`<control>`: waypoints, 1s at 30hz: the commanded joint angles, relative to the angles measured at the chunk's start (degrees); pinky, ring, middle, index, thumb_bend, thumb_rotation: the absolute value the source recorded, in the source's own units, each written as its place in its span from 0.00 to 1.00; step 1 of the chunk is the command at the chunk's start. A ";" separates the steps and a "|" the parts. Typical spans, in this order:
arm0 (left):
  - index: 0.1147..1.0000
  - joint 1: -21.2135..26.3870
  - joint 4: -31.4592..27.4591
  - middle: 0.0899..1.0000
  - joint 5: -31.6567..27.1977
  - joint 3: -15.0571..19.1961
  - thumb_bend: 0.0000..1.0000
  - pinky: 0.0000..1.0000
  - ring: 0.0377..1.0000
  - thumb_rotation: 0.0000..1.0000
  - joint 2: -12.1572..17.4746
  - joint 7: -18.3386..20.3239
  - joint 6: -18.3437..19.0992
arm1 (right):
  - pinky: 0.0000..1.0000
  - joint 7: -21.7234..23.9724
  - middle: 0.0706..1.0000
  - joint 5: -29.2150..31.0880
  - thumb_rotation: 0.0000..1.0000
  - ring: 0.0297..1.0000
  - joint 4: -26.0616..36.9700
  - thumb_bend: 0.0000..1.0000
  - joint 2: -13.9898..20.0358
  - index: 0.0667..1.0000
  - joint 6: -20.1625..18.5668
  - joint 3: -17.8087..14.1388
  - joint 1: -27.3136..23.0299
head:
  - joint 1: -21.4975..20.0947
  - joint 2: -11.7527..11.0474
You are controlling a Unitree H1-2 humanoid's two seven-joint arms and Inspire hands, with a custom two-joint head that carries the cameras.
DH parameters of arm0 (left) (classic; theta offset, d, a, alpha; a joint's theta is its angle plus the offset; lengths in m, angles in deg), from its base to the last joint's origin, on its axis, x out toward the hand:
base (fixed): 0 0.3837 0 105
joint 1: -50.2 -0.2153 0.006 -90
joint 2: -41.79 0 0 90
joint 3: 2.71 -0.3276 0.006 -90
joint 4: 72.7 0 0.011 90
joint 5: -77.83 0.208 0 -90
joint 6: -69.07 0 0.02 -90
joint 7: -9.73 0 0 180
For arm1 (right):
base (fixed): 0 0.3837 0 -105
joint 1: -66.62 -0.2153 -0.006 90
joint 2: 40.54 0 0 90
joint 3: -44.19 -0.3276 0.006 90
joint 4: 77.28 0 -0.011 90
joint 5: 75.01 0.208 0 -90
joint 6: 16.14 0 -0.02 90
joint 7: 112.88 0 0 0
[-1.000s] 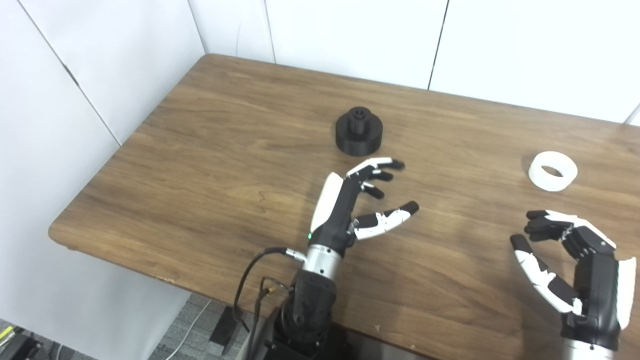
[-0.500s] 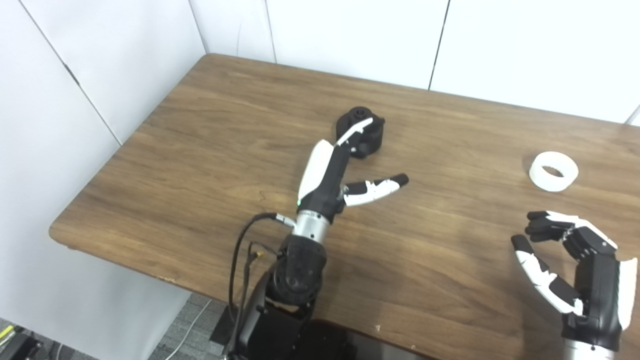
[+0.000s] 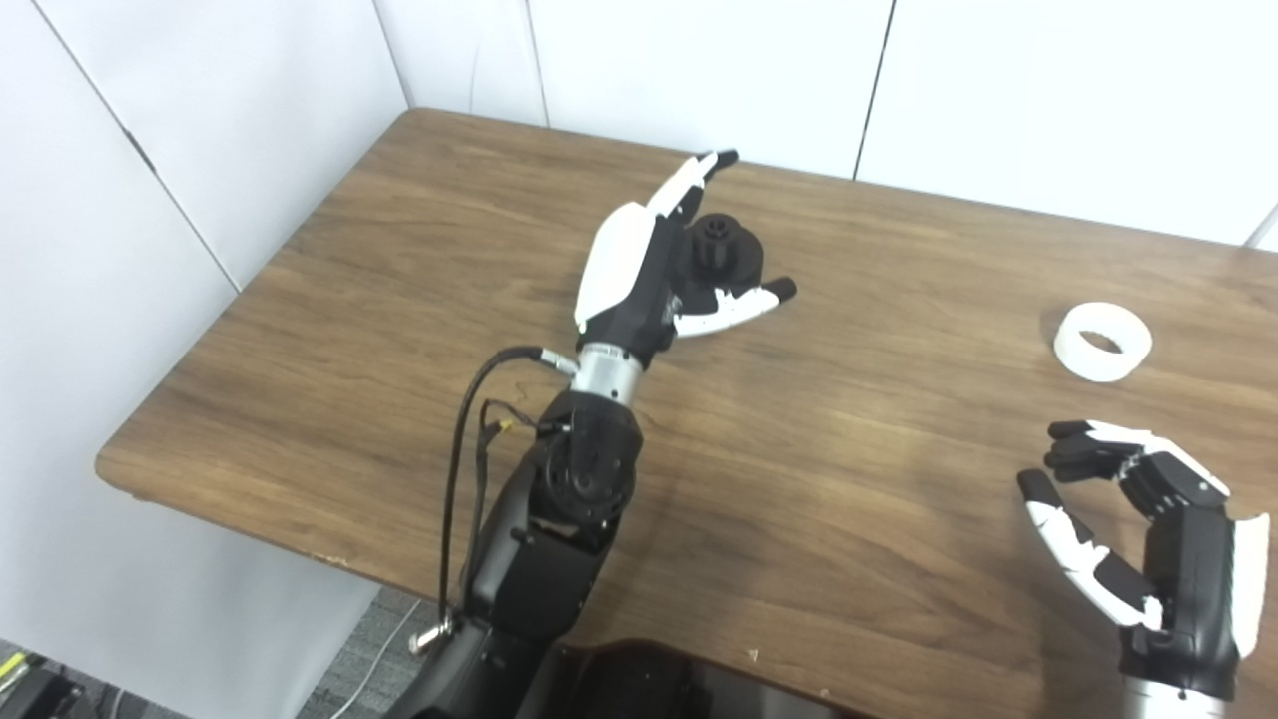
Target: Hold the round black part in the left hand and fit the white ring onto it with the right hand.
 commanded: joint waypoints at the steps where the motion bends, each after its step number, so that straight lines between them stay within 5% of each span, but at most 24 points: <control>1: 0.89 3.57 0.26 0.96 1.28 0.39 0.79 0.81 0.95 0.34 1.18 -1.07 0.05 | 0.45 -0.21 0.56 -0.12 0.15 0.50 -0.10 0.50 -3.65 0.46 2.08 -1.11 2.52 | 0.02 0.07; 10: 0.88 6.93 5.18 0.95 3.66 0.25 0.82 0.83 0.96 0.36 3.03 -2.34 1.13 | 0.45 0.14 0.57 -0.06 0.15 0.50 0.22 0.50 -3.61 0.46 1.39 -1.21 2.66 | -0.12 0.03; 21: 0.91 10.43 10.49 1.00 6.58 -2.02 0.91 0.97 1.00 0.42 6.76 0.49 7.07 | 0.44 0.08 0.56 -0.86 0.15 0.50 0.26 0.50 -3.91 0.46 1.58 -1.12 2.58 | -1.05 -0.07; 30: 0.90 12.12 15.11 1.00 9.12 -4.24 0.95 0.97 1.00 0.49 9.23 0.83 9.61 | 0.44 -0.01 0.56 -0.86 0.15 0.50 0.29 0.50 -4.15 0.46 1.59 -1.10 2.49 | -1.46 -0.05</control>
